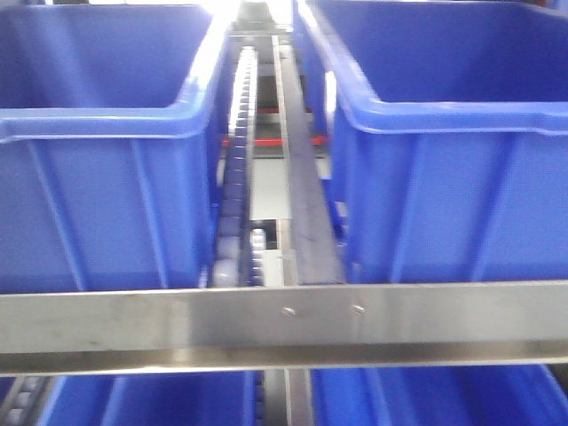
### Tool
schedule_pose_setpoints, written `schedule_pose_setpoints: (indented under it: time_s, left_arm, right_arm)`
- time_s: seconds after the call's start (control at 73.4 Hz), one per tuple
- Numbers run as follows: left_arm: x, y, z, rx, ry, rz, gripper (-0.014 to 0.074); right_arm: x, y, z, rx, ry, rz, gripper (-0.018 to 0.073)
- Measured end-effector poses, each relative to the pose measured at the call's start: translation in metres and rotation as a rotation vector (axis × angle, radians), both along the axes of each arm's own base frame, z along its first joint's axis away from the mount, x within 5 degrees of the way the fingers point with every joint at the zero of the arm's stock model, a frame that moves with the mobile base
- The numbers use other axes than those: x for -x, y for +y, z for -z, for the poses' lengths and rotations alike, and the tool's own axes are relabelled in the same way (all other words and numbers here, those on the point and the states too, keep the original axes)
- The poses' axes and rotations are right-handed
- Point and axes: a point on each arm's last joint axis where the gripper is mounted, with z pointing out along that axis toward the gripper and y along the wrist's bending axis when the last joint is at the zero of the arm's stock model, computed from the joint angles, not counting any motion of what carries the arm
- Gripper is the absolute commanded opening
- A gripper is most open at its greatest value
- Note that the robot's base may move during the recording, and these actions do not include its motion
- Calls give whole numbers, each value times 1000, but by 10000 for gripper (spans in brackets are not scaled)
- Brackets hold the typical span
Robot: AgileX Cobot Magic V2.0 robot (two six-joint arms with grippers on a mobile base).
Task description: Pick and sort blue part to right shelf
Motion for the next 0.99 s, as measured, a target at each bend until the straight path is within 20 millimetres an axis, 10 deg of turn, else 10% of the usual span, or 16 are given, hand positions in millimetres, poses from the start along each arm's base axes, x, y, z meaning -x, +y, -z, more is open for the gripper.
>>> schedule_pose_setpoints:
  time_s: [0.994]
  left_arm:
    - [-1,0,-4,9,-44,-2,207]
  right_arm:
    - [0,0,0,0,0,0,230]
